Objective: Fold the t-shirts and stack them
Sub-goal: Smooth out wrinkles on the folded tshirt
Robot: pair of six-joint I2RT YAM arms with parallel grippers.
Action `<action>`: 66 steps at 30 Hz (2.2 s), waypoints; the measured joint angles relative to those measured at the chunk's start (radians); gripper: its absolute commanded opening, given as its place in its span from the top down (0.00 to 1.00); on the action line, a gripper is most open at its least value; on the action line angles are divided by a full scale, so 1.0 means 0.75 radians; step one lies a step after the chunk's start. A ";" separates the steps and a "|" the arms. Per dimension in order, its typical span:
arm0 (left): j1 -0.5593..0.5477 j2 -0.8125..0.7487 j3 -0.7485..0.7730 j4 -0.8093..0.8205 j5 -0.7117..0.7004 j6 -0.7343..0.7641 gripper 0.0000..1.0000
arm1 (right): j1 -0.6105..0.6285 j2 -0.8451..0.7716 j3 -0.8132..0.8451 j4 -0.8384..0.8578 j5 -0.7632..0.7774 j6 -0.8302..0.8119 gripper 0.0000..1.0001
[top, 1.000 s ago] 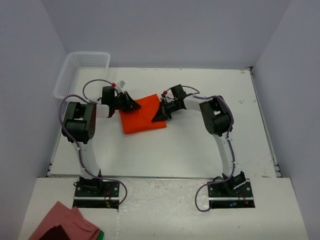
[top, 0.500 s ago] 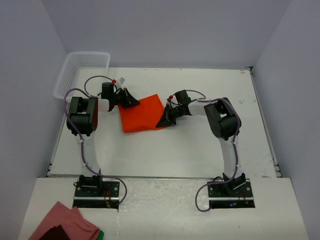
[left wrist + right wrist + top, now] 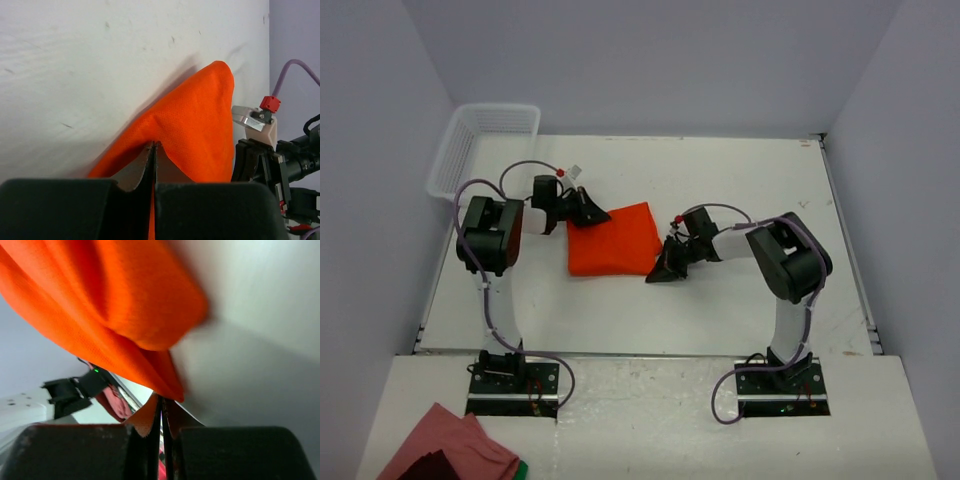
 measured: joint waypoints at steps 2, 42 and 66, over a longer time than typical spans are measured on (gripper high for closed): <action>-0.042 -0.027 -0.030 -0.002 -0.007 0.010 1.00 | 0.053 -0.076 -0.065 -0.025 0.049 -0.017 1.00; -0.314 -0.514 -0.073 -0.688 -0.776 0.218 0.97 | 0.298 -0.085 0.604 -0.917 1.047 -0.509 1.00; -0.117 -0.215 0.223 -0.710 -0.775 0.298 1.00 | 0.203 0.060 0.670 -1.009 1.113 -0.468 1.00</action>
